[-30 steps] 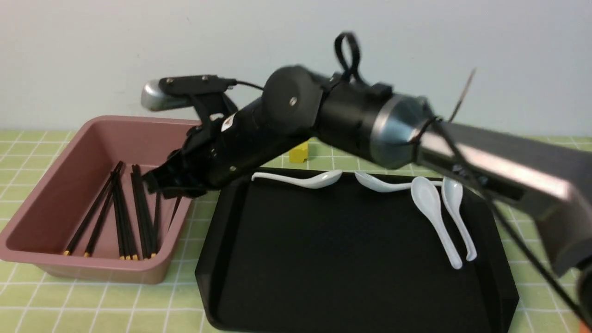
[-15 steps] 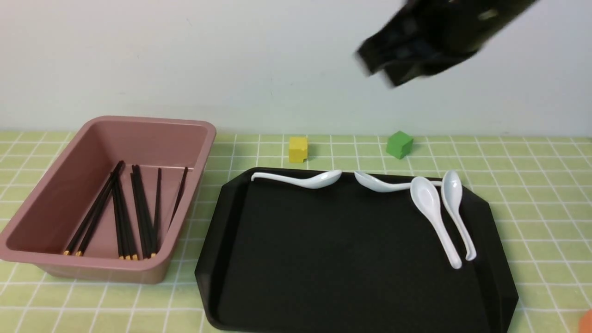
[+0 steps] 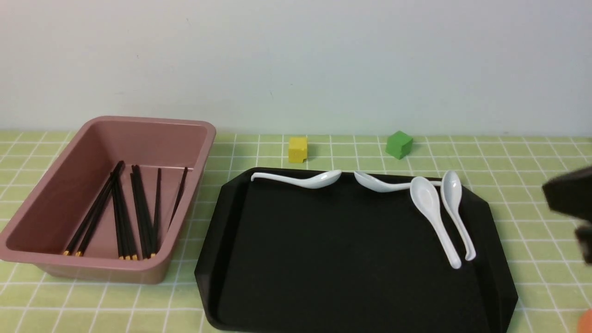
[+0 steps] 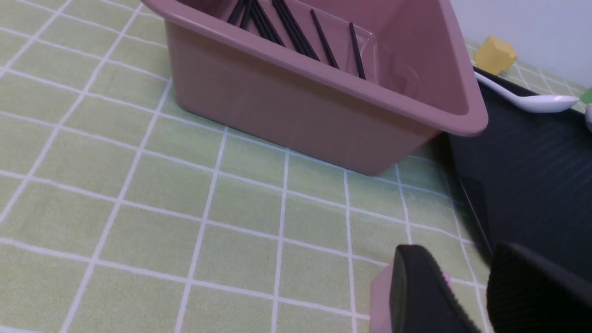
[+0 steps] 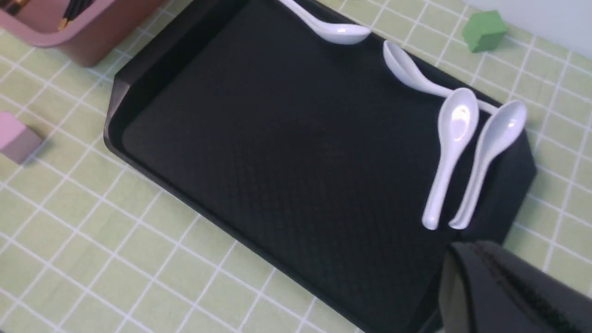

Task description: On green tablecloth take chopsticks from black tray and put them in box.

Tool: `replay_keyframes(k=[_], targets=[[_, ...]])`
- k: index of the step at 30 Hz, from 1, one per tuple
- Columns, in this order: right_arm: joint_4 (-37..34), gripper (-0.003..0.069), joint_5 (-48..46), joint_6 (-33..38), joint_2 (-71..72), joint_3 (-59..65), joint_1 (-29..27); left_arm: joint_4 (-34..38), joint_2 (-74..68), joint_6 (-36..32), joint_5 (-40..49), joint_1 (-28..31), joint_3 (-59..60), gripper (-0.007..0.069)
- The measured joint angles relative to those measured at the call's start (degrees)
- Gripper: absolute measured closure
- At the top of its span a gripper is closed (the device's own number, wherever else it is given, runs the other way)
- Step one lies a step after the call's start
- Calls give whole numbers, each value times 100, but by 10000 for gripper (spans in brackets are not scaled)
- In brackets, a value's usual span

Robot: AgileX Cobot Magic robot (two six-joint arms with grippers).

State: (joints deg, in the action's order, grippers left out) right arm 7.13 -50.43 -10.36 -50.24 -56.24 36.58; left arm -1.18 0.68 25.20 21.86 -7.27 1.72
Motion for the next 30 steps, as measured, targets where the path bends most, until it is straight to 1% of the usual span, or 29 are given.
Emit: replay_keyframes(k=[3, 4, 5, 6, 7, 9, 11, 14, 30], targets=[[-14, 657, 1328, -265, 320, 1283, 0, 0, 0, 0, 0, 0, 0, 386], [-26, 657, 1762, -363, 361, 1645, 0, 0, 0, 0, 0, 0, 0, 386], [-26, 657, 1922, -400, 371, 1778, 0, 0, 0, 0, 0, 0, 0, 386], [-26, 657, 2440, -505, 379, 2183, 0, 0, 0, 0, 0, 0, 0, 386], [-21, 657, 2568, -531, 384, 2281, 0, 0, 0, 0, 0, 0, 0, 386], [12, 655, 3155, -573, 384, 2704, 0, 0, 0, 0, 0, 0, 0, 386], [45, 655, 3413, -586, 384, 2872, 0, 0, 0, 0, 0, 0, 0, 386], [99, 652, 3604, -597, 384, 3032, 0, 0, 0, 0, 0, 0, 0, 386], [105, 638, 3488, -603, 384, 3095, 0, 0, 0, 0, 0, 0, 0, 386]])
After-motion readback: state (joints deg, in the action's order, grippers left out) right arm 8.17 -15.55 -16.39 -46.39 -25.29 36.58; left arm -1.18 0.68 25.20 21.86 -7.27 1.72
